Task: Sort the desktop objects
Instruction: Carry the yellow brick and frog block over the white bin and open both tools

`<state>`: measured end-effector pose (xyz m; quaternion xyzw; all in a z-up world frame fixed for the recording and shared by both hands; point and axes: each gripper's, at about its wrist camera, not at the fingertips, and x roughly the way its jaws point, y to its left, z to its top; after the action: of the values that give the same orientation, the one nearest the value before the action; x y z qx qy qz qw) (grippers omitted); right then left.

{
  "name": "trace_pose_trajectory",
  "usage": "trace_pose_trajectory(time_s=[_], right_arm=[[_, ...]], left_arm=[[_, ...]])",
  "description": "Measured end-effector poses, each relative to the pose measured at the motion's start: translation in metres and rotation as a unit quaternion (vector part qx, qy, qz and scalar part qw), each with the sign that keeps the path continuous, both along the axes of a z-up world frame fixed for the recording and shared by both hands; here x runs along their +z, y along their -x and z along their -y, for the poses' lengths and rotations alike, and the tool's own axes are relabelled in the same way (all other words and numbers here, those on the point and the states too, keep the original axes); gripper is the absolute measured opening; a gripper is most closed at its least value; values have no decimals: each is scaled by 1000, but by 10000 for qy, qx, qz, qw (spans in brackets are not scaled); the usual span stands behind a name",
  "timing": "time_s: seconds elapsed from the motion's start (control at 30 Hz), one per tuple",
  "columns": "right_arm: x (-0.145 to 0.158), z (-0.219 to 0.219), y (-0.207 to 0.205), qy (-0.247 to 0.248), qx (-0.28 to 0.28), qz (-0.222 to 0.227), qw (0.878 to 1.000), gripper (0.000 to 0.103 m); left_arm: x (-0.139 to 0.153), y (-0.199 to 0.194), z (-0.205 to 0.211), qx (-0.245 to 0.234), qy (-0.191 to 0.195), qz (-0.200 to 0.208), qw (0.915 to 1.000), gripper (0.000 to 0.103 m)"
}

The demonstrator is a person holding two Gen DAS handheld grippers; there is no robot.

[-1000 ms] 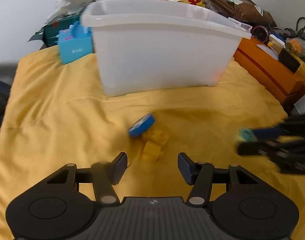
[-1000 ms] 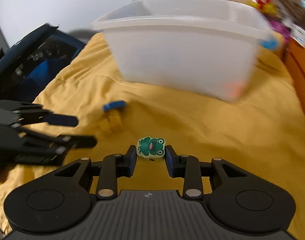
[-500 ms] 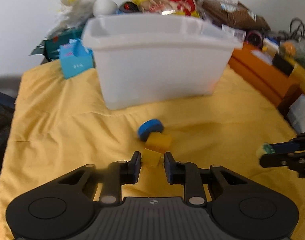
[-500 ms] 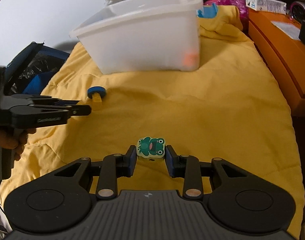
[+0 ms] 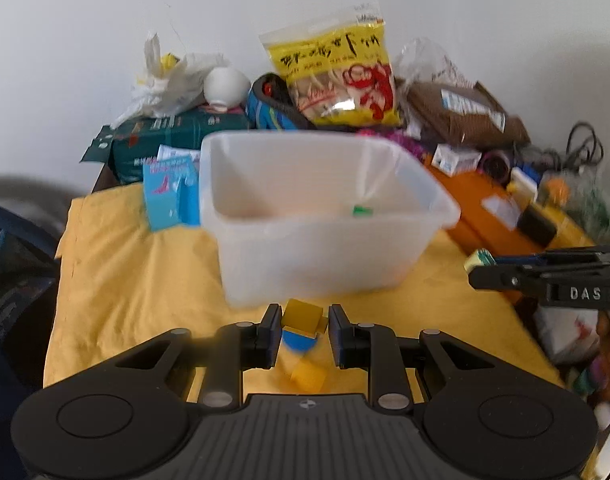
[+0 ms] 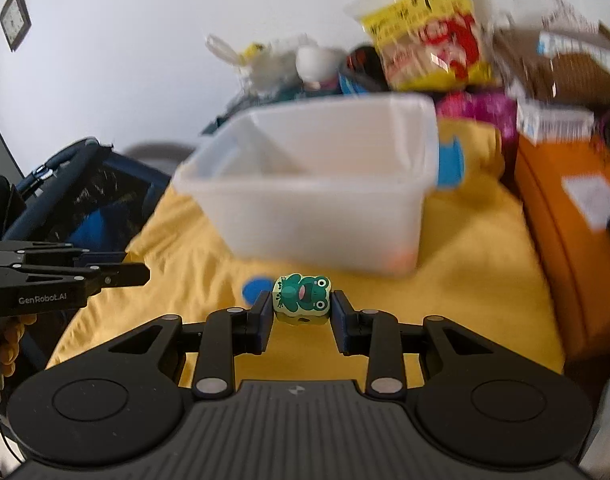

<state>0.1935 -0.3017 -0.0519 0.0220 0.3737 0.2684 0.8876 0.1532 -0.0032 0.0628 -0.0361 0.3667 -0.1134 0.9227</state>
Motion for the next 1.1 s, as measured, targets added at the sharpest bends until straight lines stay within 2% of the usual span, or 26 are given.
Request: trace_pose_trajectory(time_s=[0.17, 0.37, 0.57, 0.77, 0.8, 0.83, 0.87, 0.93, 1.1], right_arm=[[41, 4, -36, -66, -109, 242, 9996, 34], [77, 2, -84, -64, -236, 237, 9994, 34], [80, -5, -116, 115, -258, -69, 9996, 34], [71, -17, -136, 320, -170, -239, 9991, 34], [70, -19, -139, 352, -184, -259, 9989, 35], [68, -21, -142, 408, -198, -273, 9986, 37], [66, -22, -144, 459, -215, -275, 9983, 37], [64, -22, -148, 504, -288, -257, 9980, 51], [57, -16, -143, 404, -327, -207, 9984, 53]], left_arm=[[39, -32, 7, -101, 6, 93, 9999, 28], [69, -73, 8, -46, 67, 18, 10000, 28], [76, -108, 8, 8, 28, -227, 9997, 28], [71, -132, 12, 98, -124, -375, 9992, 29], [70, -134, 11, 153, -141, -360, 9991, 35], [70, -136, 11, 212, -152, -353, 9990, 46], [69, -137, 9, 296, -165, -333, 9989, 51], [67, -137, 7, 366, -185, -315, 9987, 53], [46, -113, 5, 163, -277, -250, 9992, 55]])
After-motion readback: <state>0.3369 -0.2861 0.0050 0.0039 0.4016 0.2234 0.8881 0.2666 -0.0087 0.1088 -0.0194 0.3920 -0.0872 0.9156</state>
